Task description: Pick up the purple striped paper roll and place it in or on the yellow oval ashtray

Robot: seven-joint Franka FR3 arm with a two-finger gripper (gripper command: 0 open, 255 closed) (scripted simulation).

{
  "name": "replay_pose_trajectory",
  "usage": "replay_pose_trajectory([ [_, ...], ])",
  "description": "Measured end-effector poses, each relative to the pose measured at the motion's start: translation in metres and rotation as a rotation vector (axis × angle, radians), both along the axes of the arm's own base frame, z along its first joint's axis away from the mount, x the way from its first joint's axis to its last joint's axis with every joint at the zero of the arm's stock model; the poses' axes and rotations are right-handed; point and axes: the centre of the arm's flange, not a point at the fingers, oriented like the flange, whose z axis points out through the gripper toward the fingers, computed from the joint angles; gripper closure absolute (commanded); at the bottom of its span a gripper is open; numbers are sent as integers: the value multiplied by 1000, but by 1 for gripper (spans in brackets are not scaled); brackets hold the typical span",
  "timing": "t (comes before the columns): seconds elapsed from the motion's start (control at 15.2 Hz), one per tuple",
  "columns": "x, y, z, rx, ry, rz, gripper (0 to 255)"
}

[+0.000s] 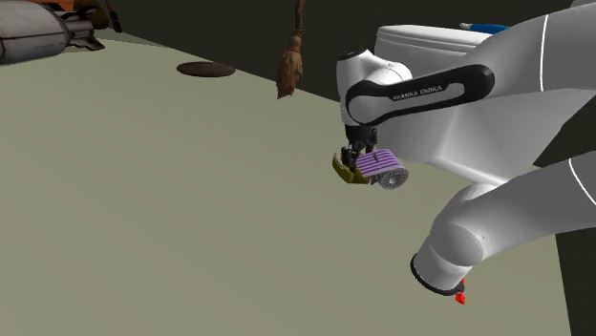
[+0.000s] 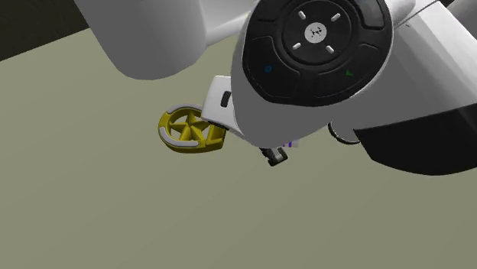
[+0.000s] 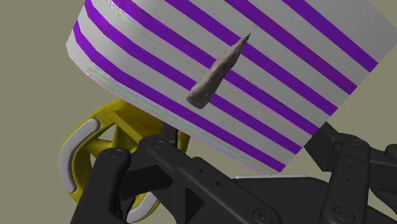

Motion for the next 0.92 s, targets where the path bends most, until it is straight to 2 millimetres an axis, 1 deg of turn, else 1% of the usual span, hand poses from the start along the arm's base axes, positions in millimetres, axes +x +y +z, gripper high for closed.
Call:
replay_pose_trajectory([
  [0.33,41,-50,2,0,0,0,255],
  [0.4,52,-60,1,0,0,0,255],
  [0.59,72,-92,1,0,0,0,255],
  [0.73,91,-112,-3,0,0,0,255],
  [0.79,97,-120,-1,0,0,0,255],
  [0.92,114,-145,-1,0,0,0,255],
])
